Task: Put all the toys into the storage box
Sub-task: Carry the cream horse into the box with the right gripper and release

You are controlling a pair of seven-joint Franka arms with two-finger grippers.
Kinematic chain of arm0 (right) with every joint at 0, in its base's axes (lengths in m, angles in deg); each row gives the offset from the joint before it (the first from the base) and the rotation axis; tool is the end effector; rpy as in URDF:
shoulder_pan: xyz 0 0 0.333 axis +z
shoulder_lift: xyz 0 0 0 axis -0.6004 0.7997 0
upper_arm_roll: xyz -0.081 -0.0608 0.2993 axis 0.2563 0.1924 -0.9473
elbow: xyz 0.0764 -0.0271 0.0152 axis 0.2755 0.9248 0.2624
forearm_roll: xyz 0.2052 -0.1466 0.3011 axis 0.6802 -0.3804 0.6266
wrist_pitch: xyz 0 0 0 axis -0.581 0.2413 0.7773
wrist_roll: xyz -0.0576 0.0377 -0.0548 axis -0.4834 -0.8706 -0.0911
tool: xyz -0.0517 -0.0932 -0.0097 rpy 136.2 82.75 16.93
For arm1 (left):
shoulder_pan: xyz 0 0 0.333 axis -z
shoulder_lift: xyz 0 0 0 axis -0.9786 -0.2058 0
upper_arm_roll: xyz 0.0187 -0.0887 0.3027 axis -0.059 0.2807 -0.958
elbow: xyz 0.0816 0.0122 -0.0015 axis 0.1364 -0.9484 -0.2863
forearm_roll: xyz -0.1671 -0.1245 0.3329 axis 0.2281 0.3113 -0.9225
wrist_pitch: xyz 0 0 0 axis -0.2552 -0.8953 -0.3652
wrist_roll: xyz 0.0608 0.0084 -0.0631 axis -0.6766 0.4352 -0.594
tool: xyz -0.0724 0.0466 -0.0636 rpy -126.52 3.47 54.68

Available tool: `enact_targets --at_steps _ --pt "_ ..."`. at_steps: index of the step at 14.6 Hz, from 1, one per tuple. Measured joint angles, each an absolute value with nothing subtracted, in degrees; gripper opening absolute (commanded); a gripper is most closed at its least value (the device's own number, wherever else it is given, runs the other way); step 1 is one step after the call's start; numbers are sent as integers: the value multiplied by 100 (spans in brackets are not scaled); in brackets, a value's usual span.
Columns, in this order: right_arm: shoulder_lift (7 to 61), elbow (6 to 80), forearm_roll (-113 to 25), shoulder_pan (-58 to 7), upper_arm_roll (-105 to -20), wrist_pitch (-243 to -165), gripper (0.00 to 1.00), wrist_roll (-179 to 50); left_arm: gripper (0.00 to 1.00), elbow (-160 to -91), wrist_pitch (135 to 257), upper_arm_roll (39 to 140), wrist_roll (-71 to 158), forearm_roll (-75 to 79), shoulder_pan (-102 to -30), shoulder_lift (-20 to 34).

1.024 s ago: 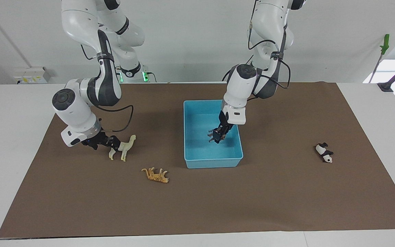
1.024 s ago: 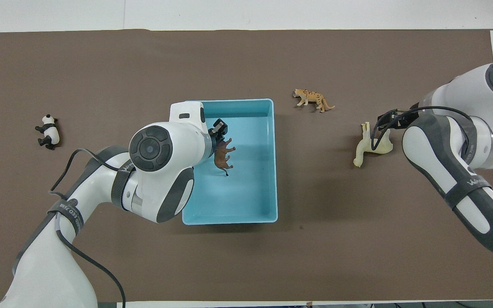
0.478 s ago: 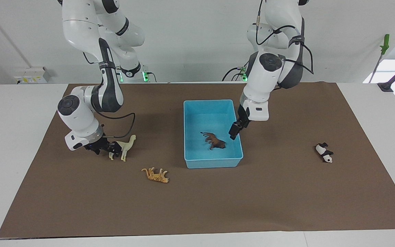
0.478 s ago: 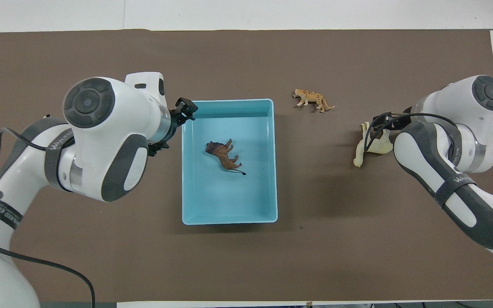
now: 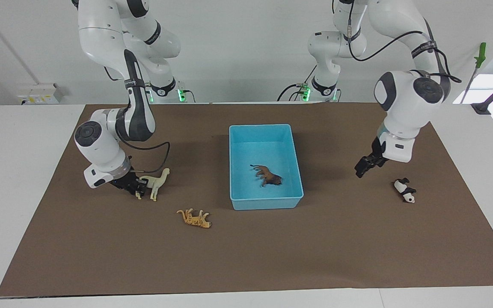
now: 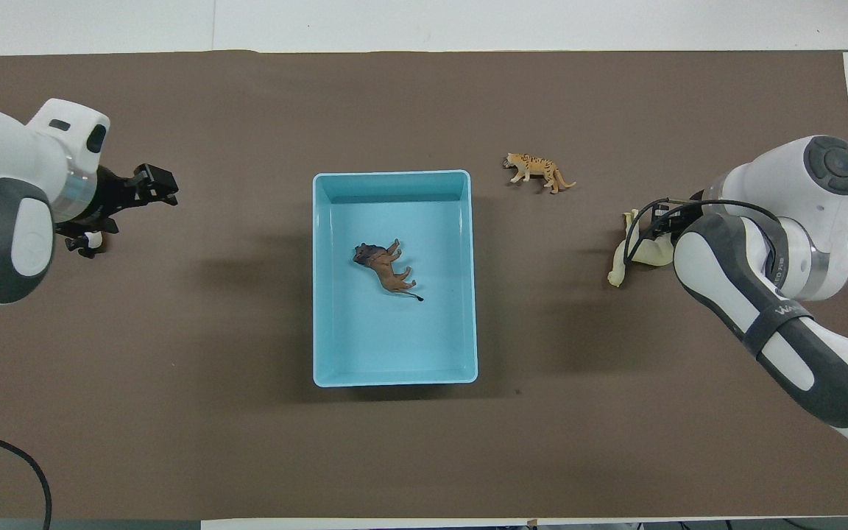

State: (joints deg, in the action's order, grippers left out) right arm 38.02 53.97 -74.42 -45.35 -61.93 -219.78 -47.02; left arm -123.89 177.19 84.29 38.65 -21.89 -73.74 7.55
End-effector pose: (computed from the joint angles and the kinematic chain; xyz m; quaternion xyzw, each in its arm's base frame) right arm 0.6027 -0.0181 0.2906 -0.9950 0.0979 0.0079 0.0202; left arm 0.6051 -0.0254 0.4333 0.9868 0.1600 0.0231 0.0121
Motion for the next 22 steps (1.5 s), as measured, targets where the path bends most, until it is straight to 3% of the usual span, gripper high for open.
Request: enact_targets --at_steps 4,8,12,18,19,20,21,22 --pt "3777 5207 -7451 -4536 -6194 -21726 0 -4702 100 -12495 18550 8442 4858 -2521 -8025 537" --pt "3607 3707 -7454 -4304 -6234 -20134 0 -4702 100 -12639 19269 8448 5347 -2796 -8291 36" --pt "3571 2508 -7448 -3403 -6263 -19229 0 -4346 100 -12671 19498 8454 5582 -3002 -8449 -262" --pt "3723 2336 -7515 -1642 -6275 -19377 0 -3010 100 -13038 19785 8459 5744 -3003 -8571 -294" --pt "3757 2342 -7522 -1416 -6273 -19434 0 -2731 93 -13119 19833 8460 5744 -3003 -8588 -294" --pt "3790 2349 -7525 -1223 -6273 -19536 0 -2475 71 -13185 19891 8460 5744 -3003 -8617 -294" --pt "3830 2365 -7528 -1064 -6273 -19654 0 -2265 40 -13227 19908 8460 5744 -3003 -8645 -293" --pt "3879 2393 -7535 -961 -6272 -19771 0 -2137 26 -13261 19916 8460 5744 -3003 -8665 -292"
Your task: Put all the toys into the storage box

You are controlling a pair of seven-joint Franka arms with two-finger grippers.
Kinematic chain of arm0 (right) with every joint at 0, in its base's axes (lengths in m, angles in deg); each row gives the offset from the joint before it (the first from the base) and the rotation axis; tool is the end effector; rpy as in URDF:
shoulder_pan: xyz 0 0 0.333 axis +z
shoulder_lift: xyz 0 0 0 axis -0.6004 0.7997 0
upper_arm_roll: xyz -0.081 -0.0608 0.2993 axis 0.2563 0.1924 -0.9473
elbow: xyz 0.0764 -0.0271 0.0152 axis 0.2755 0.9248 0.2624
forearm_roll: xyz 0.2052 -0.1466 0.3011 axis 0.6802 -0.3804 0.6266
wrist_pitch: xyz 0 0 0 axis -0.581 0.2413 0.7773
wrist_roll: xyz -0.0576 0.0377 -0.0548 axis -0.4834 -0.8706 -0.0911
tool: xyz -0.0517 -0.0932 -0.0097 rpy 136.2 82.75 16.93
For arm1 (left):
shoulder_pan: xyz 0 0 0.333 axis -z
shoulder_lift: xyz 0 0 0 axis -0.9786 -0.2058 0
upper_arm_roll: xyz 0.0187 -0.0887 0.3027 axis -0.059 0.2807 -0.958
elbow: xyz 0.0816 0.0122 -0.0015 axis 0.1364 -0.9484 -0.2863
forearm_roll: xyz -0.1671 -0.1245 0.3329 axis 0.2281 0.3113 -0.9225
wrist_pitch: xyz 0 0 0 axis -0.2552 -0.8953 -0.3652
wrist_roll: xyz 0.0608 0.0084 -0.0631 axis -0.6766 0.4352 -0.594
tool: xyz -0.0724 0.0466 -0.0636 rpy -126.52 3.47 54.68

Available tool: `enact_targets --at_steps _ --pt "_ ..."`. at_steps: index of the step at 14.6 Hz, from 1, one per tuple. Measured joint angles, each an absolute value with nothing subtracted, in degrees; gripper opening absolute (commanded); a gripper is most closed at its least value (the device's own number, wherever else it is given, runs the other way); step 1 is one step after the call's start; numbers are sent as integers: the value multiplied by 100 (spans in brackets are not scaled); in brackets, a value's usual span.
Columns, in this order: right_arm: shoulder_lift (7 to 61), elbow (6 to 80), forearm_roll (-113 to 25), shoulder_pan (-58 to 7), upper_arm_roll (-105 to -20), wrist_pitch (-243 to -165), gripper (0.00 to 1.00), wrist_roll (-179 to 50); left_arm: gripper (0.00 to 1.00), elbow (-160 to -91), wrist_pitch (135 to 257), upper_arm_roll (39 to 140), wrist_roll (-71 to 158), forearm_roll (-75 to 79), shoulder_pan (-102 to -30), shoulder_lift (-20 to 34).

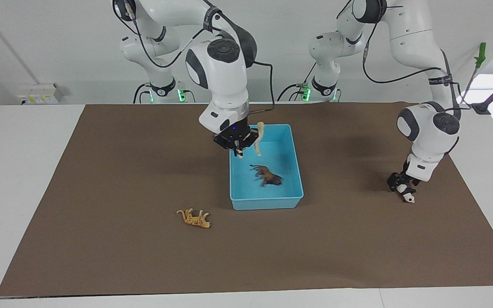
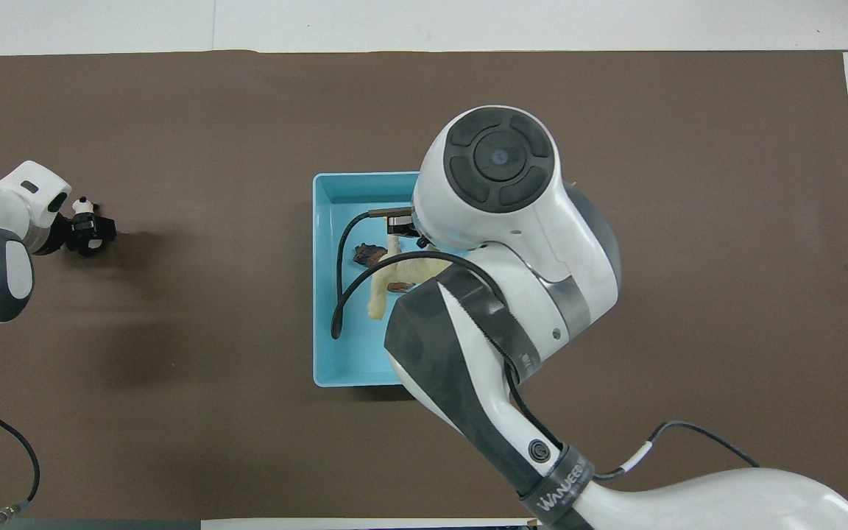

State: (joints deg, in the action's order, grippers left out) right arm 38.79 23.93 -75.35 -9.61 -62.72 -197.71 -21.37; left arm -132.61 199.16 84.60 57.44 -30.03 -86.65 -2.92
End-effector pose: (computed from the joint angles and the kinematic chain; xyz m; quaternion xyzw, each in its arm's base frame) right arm 0.5623 0.3774 0.4900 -0.9983 0.0025 -0.0373 0.0456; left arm 0.6000 0.1092 0.2893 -0.9962 -0.0559 -0.0453 0.0485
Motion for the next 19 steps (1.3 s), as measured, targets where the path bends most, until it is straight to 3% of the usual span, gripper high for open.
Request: enact_targets --at_steps 1,3,7,11,15,19 --pt "3932 2426 -7541 -922 -6271 -19863 0 -2076 4 -13266 19924 8465 5744 -3003 -8671 -285" --pt "3993 2482 -7549 -944 -6248 -19901 100 -2073 0 -13265 19923 8488 5744 -3003 -8670 -263" --pt "3943 2473 -7937 -924 -6242 -19591 100 -2073 0 -13134 19788 8523 5538 -3003 -8663 -258" --pt "3858 2403 -8024 -1332 -6182 -19526 100 -2559 0 -12446 18741 8616 4873 -3002 -8381 -170" --pt "3912 2503 -8013 -2400 -6174 -20246 100 -4538 0 -12184 18065 8651 3402 -3002 -7598 172" --pt "4040 2789 -8014 -2629 -6175 -20748 100 -6656 0 -12141 17354 8691 1526 -2988 -6441 703"
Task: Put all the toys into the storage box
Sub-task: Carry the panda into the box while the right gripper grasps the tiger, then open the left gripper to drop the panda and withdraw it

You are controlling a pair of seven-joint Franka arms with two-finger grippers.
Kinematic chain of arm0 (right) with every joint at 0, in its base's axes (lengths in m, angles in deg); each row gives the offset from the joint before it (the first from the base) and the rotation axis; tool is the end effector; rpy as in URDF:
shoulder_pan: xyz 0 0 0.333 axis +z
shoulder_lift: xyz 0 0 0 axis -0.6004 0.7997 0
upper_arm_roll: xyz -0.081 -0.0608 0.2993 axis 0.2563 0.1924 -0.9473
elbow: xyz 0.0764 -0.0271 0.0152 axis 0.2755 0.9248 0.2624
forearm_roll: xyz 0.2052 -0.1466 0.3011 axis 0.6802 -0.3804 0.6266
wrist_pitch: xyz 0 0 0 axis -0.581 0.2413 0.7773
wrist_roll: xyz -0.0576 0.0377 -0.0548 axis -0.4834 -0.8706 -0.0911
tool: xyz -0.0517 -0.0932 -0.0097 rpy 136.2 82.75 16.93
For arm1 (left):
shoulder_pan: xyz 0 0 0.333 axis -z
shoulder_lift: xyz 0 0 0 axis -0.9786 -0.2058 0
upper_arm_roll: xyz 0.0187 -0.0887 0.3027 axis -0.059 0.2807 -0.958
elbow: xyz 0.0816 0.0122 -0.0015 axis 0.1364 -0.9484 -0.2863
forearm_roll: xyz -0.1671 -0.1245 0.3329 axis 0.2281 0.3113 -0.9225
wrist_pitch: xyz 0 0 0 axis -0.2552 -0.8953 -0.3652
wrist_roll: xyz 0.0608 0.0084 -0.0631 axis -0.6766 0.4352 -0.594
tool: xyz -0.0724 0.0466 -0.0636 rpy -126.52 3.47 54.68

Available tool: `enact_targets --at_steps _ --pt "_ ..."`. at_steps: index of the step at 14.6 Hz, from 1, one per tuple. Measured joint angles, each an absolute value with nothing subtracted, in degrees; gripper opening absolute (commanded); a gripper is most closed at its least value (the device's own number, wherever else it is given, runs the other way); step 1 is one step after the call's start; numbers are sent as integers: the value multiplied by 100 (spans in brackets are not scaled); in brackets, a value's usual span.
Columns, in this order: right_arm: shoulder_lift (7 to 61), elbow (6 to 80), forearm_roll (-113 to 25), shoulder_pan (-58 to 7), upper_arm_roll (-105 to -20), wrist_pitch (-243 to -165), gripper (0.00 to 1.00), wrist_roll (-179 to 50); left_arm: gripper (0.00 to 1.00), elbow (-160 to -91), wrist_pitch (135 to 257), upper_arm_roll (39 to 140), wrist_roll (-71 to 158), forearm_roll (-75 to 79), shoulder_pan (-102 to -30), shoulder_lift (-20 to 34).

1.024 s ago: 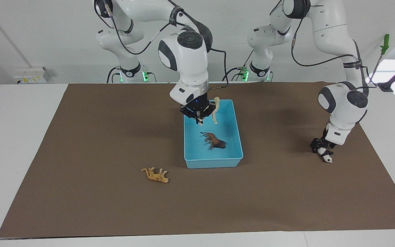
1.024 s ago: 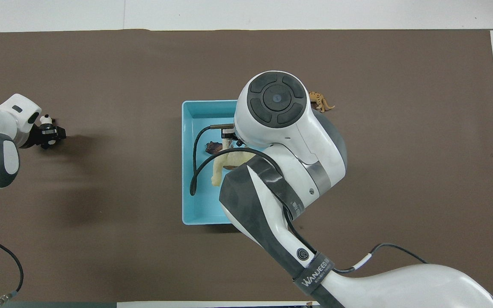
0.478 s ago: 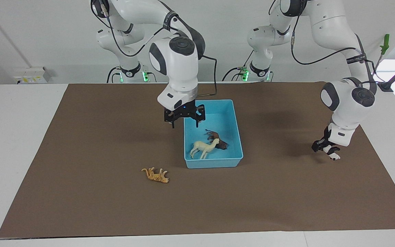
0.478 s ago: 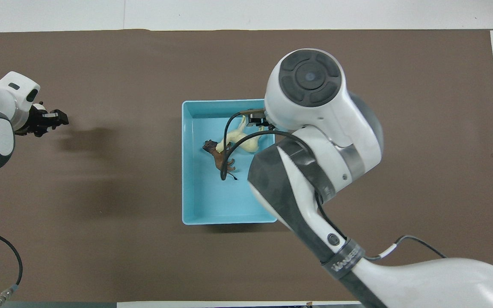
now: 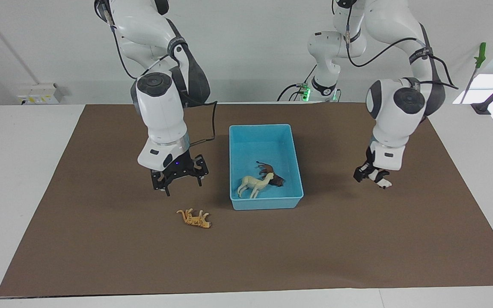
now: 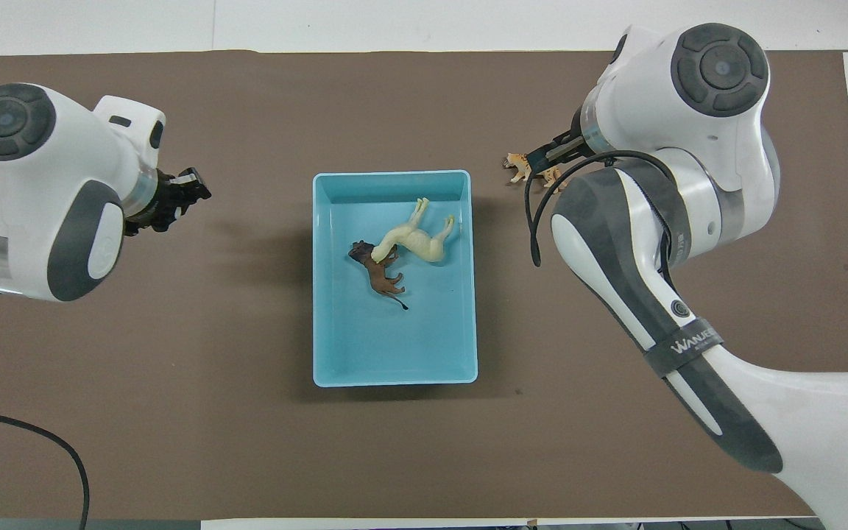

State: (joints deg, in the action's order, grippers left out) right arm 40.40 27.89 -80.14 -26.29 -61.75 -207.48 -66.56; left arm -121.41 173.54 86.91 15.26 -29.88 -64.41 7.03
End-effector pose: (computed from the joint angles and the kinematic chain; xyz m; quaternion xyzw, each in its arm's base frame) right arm 0.6614 0.1907 0.4539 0.9630 0.2519 0.0943 0.0172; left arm 0.5918 -0.1420 0.4428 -0.9721 -0.2287 -0.0339 0.0405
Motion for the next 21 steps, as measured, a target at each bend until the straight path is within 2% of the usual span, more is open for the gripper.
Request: enact_targets --at_steps 4,8,9,10,11,12,18,21 --pt "3986 3292 -8014 -2786 -6174 -20792 100 -8751 0 -12143 17178 8763 -501 -2708 -5161 1287" --pt "4038 3814 -8014 -2921 -6173 -21560 100 -9718 0 -12607 17956 8783 -1054 -2225 -4522 1326" --pt "4138 3850 -8014 -2917 -6178 -21797 100 -9769 4 -12776 18164 8781 -1054 -2161 -4410 1291" --pt "4258 3844 -8014 -2898 -6189 -21980 100 -9785 31 -12919 18343 8784 -1057 -2136 -4305 1238" --pt "4369 3820 -8014 -2864 -6206 -22101 100 -9787 68 -13020 18492 8783 -1063 -2128 -4234 1182" --pt "4473 3768 -8016 -2805 -6212 -22175 100 -9788 100 -13075 18590 8787 -1068 -2123 -4203 1126" --pt "4957 3623 -8027 -2626 -6215 -22769 100 -9805 100 -12980 18470 8688 -1082 -2118 -4207 1129" --pt "5018 3615 -8028 -2627 -6199 -22821 100 -9889 100 -12717 18021 8615 -1080 -2119 -4365 1239"
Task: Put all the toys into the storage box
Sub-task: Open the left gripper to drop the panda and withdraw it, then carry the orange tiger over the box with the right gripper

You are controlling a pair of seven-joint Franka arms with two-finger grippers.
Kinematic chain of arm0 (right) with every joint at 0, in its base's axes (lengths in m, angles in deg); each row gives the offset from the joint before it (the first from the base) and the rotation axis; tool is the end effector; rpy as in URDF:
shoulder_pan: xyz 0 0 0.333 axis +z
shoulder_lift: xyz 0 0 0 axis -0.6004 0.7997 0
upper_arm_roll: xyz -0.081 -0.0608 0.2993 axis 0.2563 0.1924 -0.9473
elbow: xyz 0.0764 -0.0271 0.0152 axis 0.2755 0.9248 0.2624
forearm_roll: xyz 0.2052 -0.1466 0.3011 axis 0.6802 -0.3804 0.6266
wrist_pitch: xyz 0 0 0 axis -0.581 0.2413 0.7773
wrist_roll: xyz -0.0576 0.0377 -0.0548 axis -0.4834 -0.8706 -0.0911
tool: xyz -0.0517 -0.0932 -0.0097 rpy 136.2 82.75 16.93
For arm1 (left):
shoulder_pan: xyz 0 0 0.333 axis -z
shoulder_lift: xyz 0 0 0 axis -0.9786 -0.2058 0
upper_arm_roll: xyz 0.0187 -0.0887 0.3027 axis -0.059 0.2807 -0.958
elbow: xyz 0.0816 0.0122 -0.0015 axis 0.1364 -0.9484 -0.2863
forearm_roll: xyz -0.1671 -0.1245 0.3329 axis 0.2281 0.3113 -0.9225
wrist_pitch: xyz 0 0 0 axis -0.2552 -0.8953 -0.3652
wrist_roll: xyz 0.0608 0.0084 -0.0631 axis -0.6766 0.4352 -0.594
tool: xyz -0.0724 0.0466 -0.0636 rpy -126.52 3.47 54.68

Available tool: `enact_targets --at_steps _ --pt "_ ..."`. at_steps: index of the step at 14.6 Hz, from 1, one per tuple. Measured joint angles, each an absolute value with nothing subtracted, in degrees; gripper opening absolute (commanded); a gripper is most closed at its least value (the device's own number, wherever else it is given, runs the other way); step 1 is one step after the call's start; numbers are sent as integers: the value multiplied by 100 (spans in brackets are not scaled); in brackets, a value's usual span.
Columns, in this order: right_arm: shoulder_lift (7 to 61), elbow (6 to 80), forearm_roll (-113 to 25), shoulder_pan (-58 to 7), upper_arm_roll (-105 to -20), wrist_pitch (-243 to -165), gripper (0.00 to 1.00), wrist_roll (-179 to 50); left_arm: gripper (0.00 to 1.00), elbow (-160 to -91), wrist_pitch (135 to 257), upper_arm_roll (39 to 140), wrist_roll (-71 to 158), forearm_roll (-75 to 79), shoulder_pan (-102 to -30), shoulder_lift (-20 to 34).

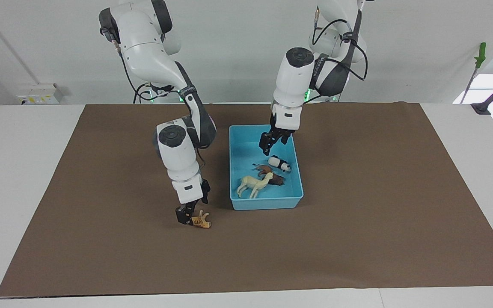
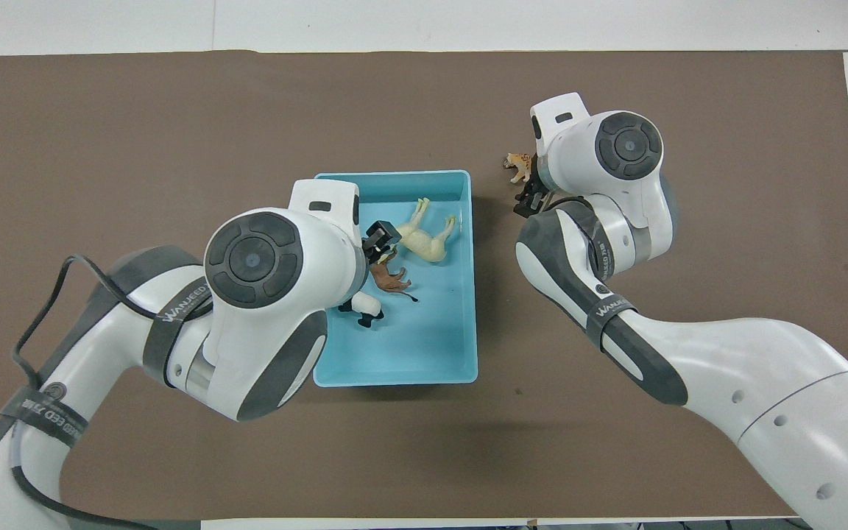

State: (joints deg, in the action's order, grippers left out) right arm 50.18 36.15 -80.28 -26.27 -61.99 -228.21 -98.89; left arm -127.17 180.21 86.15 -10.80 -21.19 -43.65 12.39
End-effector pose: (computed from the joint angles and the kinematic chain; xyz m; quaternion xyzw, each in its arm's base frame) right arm 0.6688 0.2017 0.3054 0.8475 0.5176 0.1137 0.0304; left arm 0.4876 -0.3328 0.4615 0.9481 0.3108 0.0279 0.0606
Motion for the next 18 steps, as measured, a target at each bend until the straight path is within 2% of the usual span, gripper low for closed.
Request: enact_targets --at_steps 2,6,11,13,14,18 --pt "5018 3598 -8028 -2634 -6192 -22856 100 -9935 100 -12508 17593 8588 -858 -2128 -4662 1367" --pt "5049 3651 -8070 -2576 -6201 -23048 97 -9953 100 -12085 16539 8534 752 -2128 -5790 1733" --pt "5151 3685 -8134 -2621 -6187 -23201 47 -9994 100 -11959 15715 8514 3263 -2214 -6754 1946" --pt "5151 3685 -8135 -2635 -6187 -23202 4 -10003 100 -11857 15518 8541 4002 -2220 -7156 1922" --pt "5151 3685 -8135 -2635 -6188 -23202 0 -10003 100 -11773 15425 8544 4301 -2220 -7334 1893" --pt "5145 3601 -8135 -2636 -6188 -23144 0 -10003 100 -11444 15274 8565 4725 -2215 -7576 1634"
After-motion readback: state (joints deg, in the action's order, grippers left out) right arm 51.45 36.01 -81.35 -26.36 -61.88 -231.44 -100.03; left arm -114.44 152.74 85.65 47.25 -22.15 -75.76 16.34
